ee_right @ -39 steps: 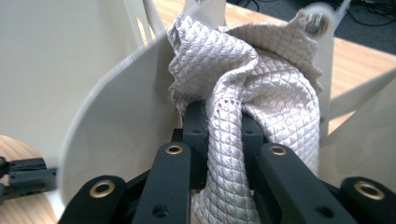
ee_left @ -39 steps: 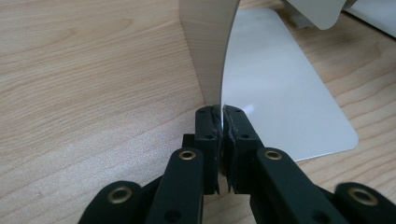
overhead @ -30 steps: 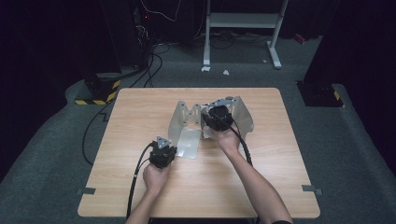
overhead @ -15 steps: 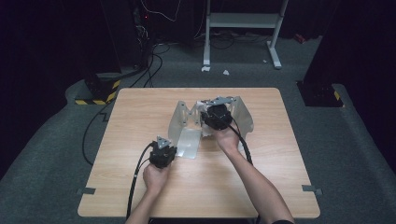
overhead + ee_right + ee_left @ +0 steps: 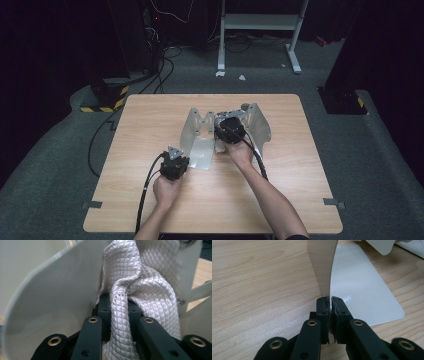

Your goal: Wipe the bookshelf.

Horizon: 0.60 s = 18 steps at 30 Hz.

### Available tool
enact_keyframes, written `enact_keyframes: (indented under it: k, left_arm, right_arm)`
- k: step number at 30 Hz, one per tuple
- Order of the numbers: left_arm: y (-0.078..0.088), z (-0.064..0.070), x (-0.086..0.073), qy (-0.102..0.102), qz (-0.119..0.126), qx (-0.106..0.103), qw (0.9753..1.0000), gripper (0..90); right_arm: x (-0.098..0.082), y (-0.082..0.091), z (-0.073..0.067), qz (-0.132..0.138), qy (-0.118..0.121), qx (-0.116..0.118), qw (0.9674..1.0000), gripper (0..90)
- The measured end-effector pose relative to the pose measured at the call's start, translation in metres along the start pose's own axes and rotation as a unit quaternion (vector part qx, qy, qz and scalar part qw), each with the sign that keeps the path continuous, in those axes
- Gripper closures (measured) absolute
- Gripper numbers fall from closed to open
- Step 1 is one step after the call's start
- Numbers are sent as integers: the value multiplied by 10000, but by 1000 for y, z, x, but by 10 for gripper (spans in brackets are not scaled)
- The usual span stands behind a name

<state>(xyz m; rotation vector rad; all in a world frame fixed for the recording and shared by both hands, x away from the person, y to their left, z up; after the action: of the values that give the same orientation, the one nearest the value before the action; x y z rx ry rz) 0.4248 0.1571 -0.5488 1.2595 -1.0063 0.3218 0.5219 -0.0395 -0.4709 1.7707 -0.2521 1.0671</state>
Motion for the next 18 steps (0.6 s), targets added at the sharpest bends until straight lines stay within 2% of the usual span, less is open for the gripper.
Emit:
enact_keyframes:
  k: [9,12,18]
  left_arm:
    - [0,0,0,33,22,-13,10000,845]
    - [0,0,0,37,21,-17,10000,844]
    - [0,0,0,40,22,-17,10000,845]
  right_arm:
    - [-12,-10,1,-145,-21,3,9999,797]
    - [-17,-15,2,-294,-19,-13,9996,797]
    - [-25,-19,1,-347,-61,14,9994,797]
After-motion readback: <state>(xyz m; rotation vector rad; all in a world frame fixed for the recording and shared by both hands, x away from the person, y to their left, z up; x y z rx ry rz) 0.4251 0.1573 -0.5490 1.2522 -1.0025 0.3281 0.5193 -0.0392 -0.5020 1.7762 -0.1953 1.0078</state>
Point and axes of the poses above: each handheld gripper's, and its own axes: y roughly backward along the jaws, x roughly out of its top, z roughly to its right, the point moved 3 cm from there along -y, roughly forward along the jaws, and after that the axes turned 6 degrees about -y, right-handed, at the moved point
